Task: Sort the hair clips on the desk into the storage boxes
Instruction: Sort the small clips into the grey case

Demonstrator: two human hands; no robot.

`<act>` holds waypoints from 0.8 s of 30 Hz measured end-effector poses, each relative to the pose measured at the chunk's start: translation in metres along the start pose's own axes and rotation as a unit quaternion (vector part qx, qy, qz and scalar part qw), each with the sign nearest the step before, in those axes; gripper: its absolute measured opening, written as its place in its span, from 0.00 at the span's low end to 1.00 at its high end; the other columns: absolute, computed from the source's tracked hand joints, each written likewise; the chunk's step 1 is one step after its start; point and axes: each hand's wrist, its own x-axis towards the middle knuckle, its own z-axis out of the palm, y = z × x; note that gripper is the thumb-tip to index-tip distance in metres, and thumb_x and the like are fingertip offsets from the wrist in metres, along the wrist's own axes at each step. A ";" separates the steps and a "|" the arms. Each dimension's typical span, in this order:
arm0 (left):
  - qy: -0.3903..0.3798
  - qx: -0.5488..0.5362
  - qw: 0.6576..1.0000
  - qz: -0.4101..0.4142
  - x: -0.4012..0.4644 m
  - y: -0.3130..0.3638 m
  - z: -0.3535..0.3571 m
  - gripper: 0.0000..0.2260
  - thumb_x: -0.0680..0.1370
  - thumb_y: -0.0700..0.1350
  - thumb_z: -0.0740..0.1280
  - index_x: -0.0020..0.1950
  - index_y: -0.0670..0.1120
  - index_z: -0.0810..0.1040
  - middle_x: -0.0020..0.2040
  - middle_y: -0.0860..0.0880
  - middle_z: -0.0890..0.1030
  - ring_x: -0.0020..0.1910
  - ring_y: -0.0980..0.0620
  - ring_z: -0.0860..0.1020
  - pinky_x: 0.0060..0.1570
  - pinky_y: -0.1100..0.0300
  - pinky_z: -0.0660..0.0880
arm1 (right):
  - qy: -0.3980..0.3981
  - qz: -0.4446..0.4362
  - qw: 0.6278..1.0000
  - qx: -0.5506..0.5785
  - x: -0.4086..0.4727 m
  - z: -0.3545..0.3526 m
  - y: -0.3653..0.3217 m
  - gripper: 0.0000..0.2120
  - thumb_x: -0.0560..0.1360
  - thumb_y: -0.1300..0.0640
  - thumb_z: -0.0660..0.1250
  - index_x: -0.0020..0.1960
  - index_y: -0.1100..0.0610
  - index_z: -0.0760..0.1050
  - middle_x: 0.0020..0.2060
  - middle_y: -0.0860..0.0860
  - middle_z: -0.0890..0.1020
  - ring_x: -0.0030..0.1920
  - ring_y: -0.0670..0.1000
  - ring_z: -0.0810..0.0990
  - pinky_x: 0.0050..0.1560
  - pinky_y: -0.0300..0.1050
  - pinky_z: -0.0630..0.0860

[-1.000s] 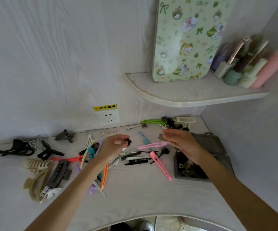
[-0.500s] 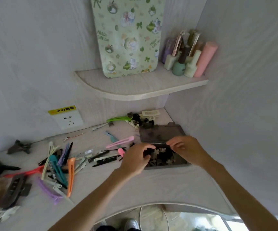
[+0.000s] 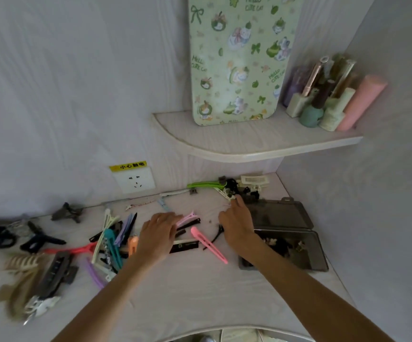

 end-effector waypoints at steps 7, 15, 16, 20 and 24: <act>0.068 -0.096 0.987 -0.107 -0.031 -0.060 -0.041 0.17 0.76 0.39 0.66 0.64 0.49 0.74 0.62 0.49 0.77 0.58 0.51 0.76 0.55 0.62 0.71 | -0.007 -0.040 0.975 0.218 0.018 0.011 -0.023 0.10 0.78 0.60 0.59 0.57 0.56 0.73 0.57 0.55 0.75 0.56 0.56 0.75 0.56 0.48 0.70; -0.001 -0.170 0.981 -0.092 -0.059 -0.079 -0.046 0.25 0.69 0.50 0.74 0.66 0.53 0.73 0.58 0.57 0.76 0.55 0.60 0.73 0.50 0.65 0.67 | 0.025 -0.035 0.864 0.502 0.026 0.017 -0.039 0.17 0.71 0.67 0.67 0.58 0.56 0.78 0.57 0.54 0.81 0.55 0.53 0.80 0.59 0.45 0.76; -0.003 -0.163 0.982 -0.091 -0.063 -0.082 -0.047 0.26 0.69 0.49 0.75 0.65 0.53 0.73 0.59 0.58 0.75 0.55 0.60 0.72 0.51 0.66 0.67 | 0.025 -0.027 0.848 0.529 0.026 0.018 -0.039 0.16 0.70 0.68 0.67 0.57 0.57 0.79 0.56 0.54 0.82 0.54 0.52 0.81 0.58 0.42 0.76; -0.005 -0.161 0.980 -0.118 -0.073 -0.100 -0.048 0.22 0.70 0.37 0.72 0.63 0.50 0.76 0.64 0.51 0.76 0.64 0.53 0.73 0.59 0.64 0.66 | 0.063 0.036 0.773 0.630 0.023 0.013 -0.034 0.12 0.70 0.71 0.68 0.51 0.61 0.80 0.51 0.58 0.83 0.51 0.53 0.81 0.53 0.38 0.76; 0.007 -0.100 0.982 -0.162 -0.074 -0.104 -0.051 0.19 0.72 0.33 0.66 0.57 0.52 0.79 0.62 0.53 0.77 0.61 0.53 0.75 0.55 0.60 0.71 | 0.078 0.034 0.763 0.640 0.018 -0.003 -0.018 0.10 0.70 0.71 0.68 0.49 0.63 0.81 0.47 0.54 0.83 0.42 0.45 0.80 0.43 0.28 0.75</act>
